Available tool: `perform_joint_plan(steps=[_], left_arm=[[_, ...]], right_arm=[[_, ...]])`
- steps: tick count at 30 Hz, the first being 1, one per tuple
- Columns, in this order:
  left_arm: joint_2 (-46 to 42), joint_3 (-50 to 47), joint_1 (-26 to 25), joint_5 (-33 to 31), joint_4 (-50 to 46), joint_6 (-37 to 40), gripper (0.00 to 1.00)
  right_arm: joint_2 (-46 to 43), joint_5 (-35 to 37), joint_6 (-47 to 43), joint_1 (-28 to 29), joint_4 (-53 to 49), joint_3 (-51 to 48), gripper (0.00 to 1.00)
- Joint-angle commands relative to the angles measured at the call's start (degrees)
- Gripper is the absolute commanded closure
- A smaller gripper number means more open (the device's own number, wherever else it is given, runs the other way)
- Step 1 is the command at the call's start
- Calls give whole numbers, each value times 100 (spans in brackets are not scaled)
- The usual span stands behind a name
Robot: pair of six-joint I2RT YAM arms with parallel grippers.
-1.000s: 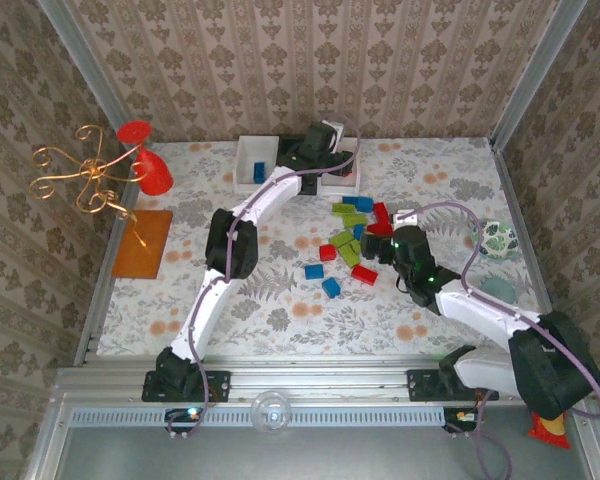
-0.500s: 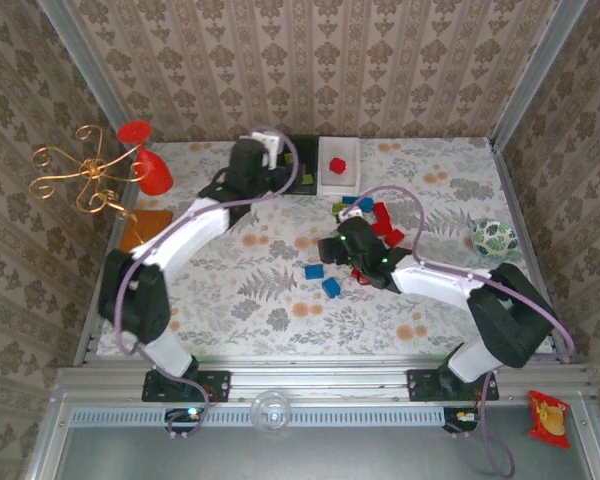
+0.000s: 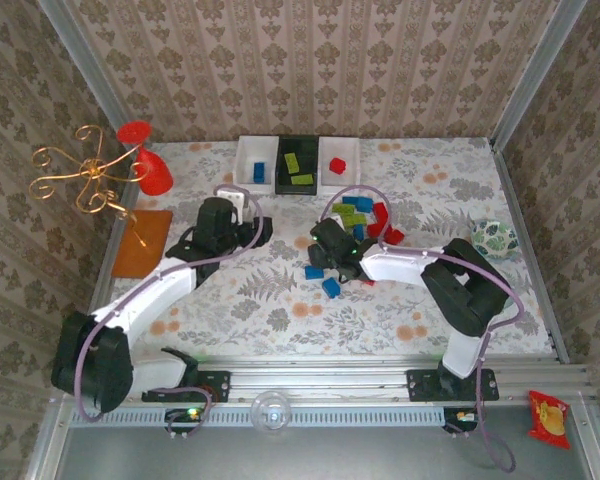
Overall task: Sort the legos into containers by color
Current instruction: Pick up the lego from the center of the table, then place the lego in the container.
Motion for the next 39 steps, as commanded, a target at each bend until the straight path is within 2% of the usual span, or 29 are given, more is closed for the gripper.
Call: perform_joint_plan(steps=[1,14,23,29,34,39], left_arm=[[-276,-249,64,-129,-164,-115,21],[-393,-619,325,-102,-24,-101,22],[-542,-738,402,-84,-24,-74,21],[-589,-776,439,-49,-15,-75,21],[-597,-813,449,17,10,-58,21],[-628,-839,459,139,37,-39,20]], right_arm=[[148,289,46,53,-206,169,31],[604,112,61,114,-88,510,38],[804,-113,-234,6,-162,659,49],[304,-250,-477,-136,-29,829,55],[-211,-652,-325,-631,566,881,56],[25,-720,-69,-1238,889,1345,57]])
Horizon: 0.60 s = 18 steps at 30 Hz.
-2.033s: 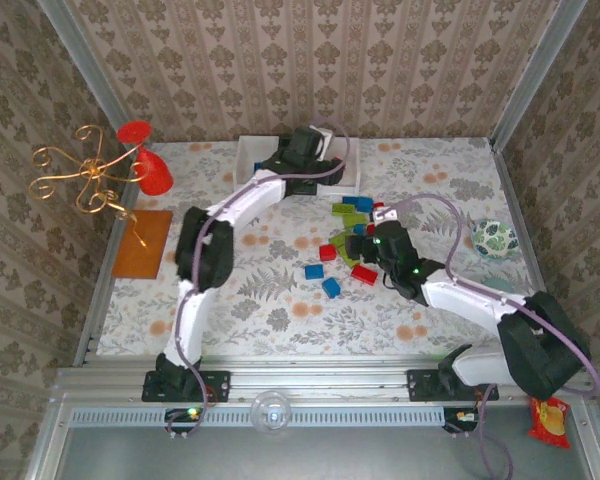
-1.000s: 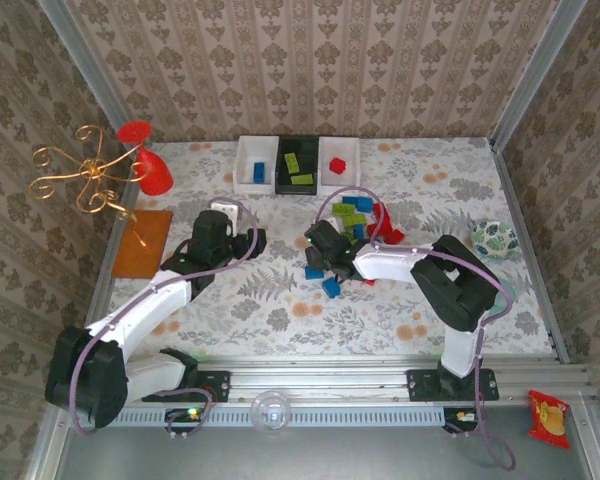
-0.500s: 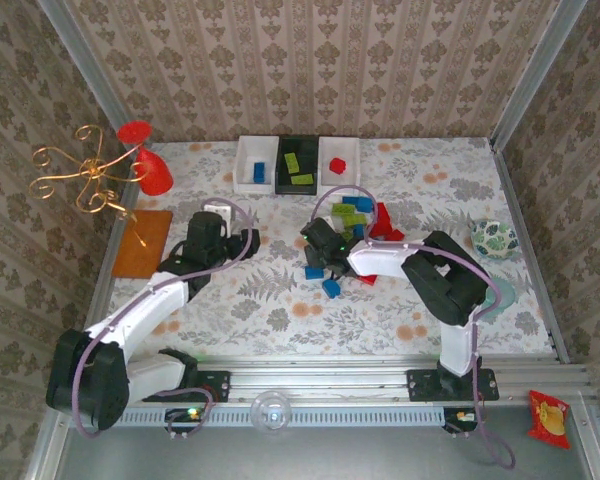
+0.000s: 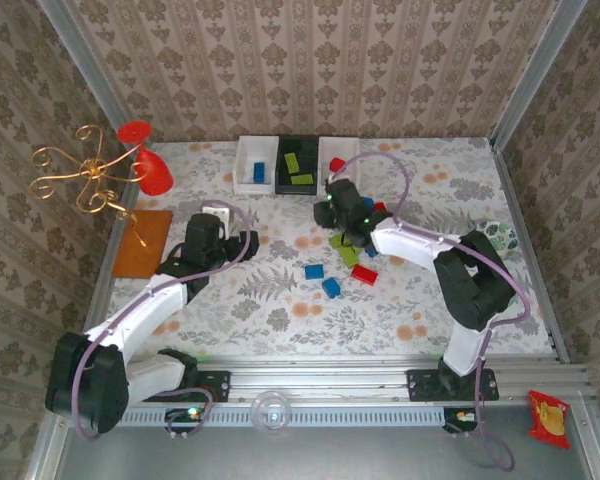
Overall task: Sort the legos into containers by color
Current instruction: Place the lego in the container.
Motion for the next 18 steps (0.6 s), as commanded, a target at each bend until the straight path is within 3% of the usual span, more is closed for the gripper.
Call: perform_joint_plan(steps=[1,11,15,18], left_arm=[[-140,-85,52,183,92,-5,20],[15,-31,52,719,182,-79,17],[97,7,44,939,190,-129,16],[106,1,44,1078,214,-167,15]], right_arm=[[144,-107,231,-321,432,366,57],[2008,-131,723,-1046,321,2550,55],[2518,-72,700,-1131,-135,3355,47],[2387,-153,601,-1173,-240,3421,37]])
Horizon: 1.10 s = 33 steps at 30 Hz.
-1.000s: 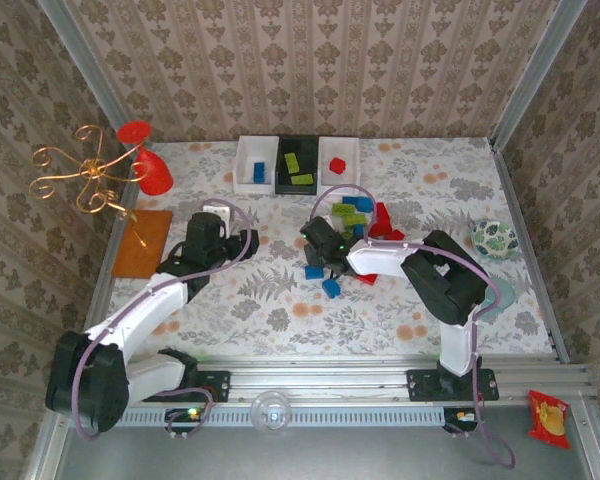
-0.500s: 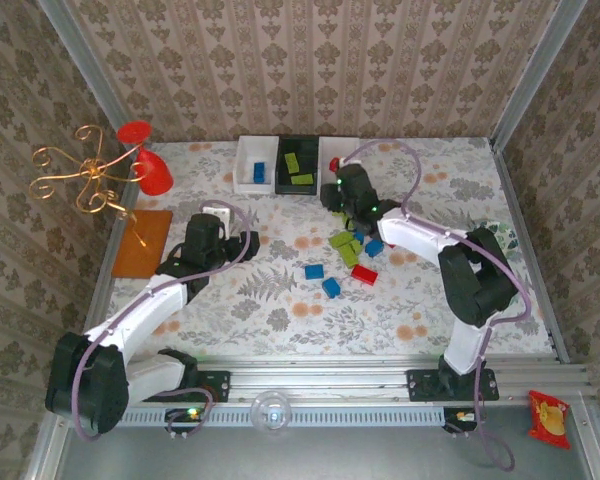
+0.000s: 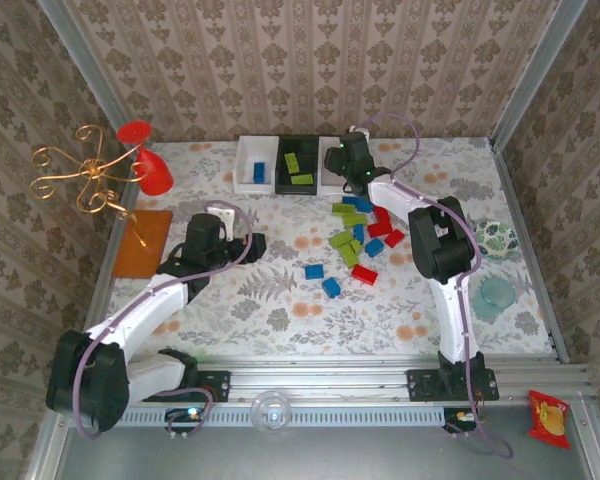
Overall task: Sort the legos into containers by color
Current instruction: Place the lego in the container, then pick up the lego from the center of the table.
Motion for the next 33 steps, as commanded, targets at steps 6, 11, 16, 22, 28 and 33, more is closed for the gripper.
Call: perform_joint_plan(steps=[6,11,16,22,28,33], left_arm=[[96,36,-100,417,181,-237,13],[511,410,-1044,-305,-295,-201,13],[1264,777,-2077,-1027,-449,-613,14],[2379,1266,-2660,-1279,-406,-1248,16],[3239,1908,-2767,-1072,-466,-1482,19],[3701,2283,-2820,-1317,-714,-1586,23]], right_arm=[[-1360,-657,-85,-60,330,-985,26],[-2818,-1380,-96,-110,469,-2725,22],[-4462,-1309,-486,-98,-132,-4319,14],[-5933,-609,-800,-124,-377,-5466,11],[-6686,-664,-314,-119,257,-6418,11],[-6833,-729,-237,-124,500,-6754,10]])
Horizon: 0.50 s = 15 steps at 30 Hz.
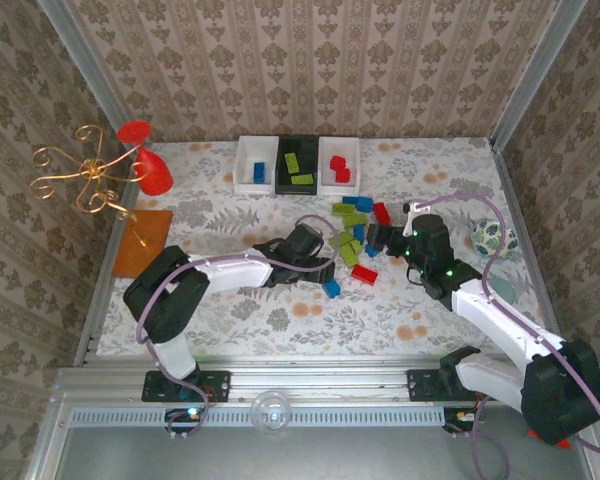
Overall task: Sort the legos into containers by color
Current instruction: Pick up the lego from the center of the table.
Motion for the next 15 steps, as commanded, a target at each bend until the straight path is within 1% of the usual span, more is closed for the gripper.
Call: perform_joint_plan(steps=[1,4,9,15], left_arm=[[242,290,-80,-214,-351,-245,24],[470,534,-176,-372,-593,-265,26],[494,760,-437,-1101,-1022,-184,26],[603,891,-500,-1427,-1351,-105,27]], right_arm=[[-131,88,126,-22,342,-71,10],[-123,69,157,-21,429,-133,10],[-178,-55,199,-19,442,-166,10],[-325,-37,209,-21,452,-211,10]])
